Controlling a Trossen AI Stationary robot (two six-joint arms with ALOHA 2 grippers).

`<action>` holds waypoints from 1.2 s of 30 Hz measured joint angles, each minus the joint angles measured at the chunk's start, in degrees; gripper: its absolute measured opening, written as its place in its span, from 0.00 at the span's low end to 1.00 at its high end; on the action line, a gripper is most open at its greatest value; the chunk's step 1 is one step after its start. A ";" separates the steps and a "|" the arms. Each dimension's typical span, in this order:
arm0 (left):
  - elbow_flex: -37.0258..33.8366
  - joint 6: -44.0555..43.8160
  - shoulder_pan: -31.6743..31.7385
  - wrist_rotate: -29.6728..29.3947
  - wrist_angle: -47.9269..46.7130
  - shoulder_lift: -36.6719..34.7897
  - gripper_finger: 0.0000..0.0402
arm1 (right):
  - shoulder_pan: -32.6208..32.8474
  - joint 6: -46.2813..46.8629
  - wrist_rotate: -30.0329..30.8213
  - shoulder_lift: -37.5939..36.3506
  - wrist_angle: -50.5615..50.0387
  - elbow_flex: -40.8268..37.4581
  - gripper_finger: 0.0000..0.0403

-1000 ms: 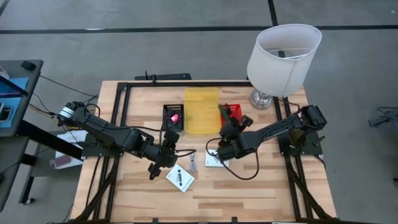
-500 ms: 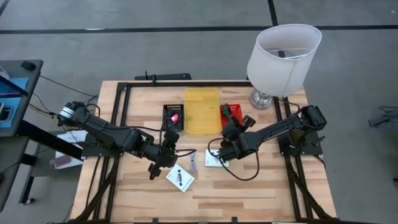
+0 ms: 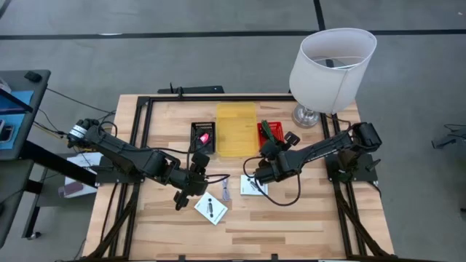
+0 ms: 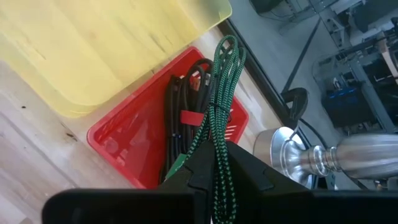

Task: Pick and place items into bin
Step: Put the green charger cable into the red bin, then put the gray charger cable into the red bin

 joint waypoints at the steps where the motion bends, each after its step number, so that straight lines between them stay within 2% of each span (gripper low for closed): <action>1: 0.00 -0.03 0.00 0.00 0.01 0.00 0.37 | 0.00 0.00 0.00 0.00 0.00 0.00 0.08; 21: 0.00 -0.63 0.00 0.07 0.01 0.00 0.37 | 0.00 0.06 -0.72 0.00 0.00 0.00 0.28; 36: 0.00 -1.39 0.00 0.09 0.00 0.00 0.37 | 1.56 1.50 0.17 0.00 0.91 0.00 0.30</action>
